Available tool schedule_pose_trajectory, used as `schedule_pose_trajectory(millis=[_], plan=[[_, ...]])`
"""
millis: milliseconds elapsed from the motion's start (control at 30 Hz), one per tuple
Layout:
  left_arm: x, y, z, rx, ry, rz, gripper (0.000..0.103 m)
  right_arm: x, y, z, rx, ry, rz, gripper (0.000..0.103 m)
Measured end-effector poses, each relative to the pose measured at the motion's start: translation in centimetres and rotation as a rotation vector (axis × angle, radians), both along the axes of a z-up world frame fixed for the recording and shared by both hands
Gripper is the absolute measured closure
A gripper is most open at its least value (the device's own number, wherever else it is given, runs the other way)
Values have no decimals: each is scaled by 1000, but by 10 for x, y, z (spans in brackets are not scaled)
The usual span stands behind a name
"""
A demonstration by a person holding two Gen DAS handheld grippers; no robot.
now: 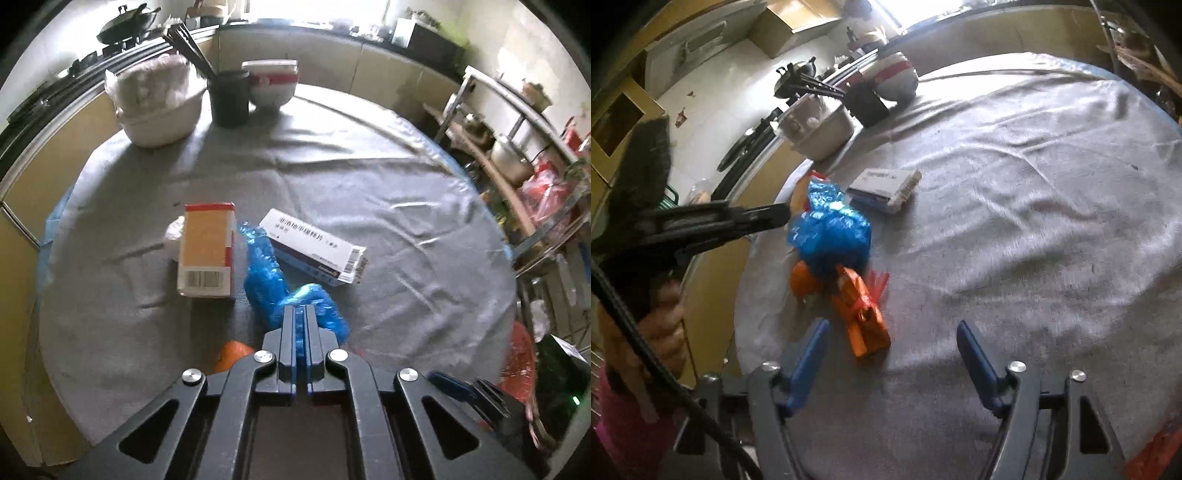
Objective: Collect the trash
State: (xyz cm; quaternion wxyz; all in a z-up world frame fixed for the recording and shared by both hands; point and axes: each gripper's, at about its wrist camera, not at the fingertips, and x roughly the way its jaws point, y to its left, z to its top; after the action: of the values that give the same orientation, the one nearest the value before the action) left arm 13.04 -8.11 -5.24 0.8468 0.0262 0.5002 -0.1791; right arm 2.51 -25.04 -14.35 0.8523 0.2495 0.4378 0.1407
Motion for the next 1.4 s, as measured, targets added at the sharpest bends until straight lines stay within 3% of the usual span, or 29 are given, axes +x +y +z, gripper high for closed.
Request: schedule_pose_trajectory(millis=[200,267,300,367,400,533,733,800,900,967,1100,1133,1333,1400], plan=[[-11,24,19,-5,-62,5,100,25,27,-1,-108,1,85,33],[-12,26,20,32,-75,2,100,35,38,-9,-121,28,121,44],[-10,27,19,31,-64,-1,100,38,42,-14,-126,40,130,47],[-8,28,15,11,-27,-11,95,40,52,-17,-162,29,138,66],[-6,26,11,3,-3,-19,94,40,55,-18,-173,32,145,68],[6,13,-4,8,63,-21,55,30,53,-15,-180,12,109,76],[25,-14,-27,31,111,-8,52,4,15,-1,-164,-20,12,76],[28,-23,-36,42,126,-6,56,-8,-1,8,-165,-40,-28,76],[28,-27,-42,88,96,15,71,-18,-16,18,-165,-65,-78,76],[26,-27,-40,88,78,18,80,-29,-29,26,-175,-86,-113,76],[14,-25,-28,77,32,24,88,-51,-51,38,-165,-115,-182,76],[10,-25,-24,77,18,19,96,-56,-58,41,-160,-123,-201,76],[-27,-30,0,49,-65,-58,101,-88,-96,61,-159,-159,-314,76],[-35,-28,7,18,-60,-62,101,-96,-107,65,-169,-159,-346,76]])
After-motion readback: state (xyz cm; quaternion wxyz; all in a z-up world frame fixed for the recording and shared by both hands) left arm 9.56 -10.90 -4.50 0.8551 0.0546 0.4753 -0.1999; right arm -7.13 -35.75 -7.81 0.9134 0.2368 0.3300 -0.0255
